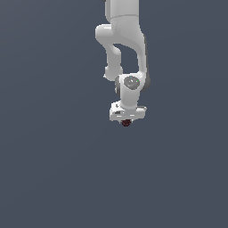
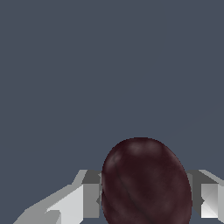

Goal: Pick up the object and move it to a goal position.

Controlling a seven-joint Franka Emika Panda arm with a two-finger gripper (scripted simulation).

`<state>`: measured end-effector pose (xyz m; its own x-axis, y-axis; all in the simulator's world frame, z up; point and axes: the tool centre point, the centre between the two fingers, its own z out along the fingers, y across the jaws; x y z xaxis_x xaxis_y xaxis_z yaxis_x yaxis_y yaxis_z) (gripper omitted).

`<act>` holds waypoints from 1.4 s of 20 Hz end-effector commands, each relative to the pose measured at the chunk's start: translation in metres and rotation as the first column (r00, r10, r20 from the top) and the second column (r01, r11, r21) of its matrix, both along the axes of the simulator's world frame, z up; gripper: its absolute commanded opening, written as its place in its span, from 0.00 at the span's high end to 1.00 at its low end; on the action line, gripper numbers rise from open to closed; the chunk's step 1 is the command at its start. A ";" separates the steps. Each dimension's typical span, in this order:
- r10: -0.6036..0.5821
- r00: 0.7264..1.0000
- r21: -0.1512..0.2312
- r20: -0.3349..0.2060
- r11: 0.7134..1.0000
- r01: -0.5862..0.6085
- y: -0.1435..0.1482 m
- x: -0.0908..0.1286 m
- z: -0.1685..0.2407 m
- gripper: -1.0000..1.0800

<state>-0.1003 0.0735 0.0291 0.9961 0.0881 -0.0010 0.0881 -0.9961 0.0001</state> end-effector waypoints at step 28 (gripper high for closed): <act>0.000 1.000 0.001 0.001 1.000 0.000 -0.012 0.066 0.046 1.00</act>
<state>-0.0443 0.0637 0.0683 0.9961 0.0881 -0.0011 0.0881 -0.9961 -0.0006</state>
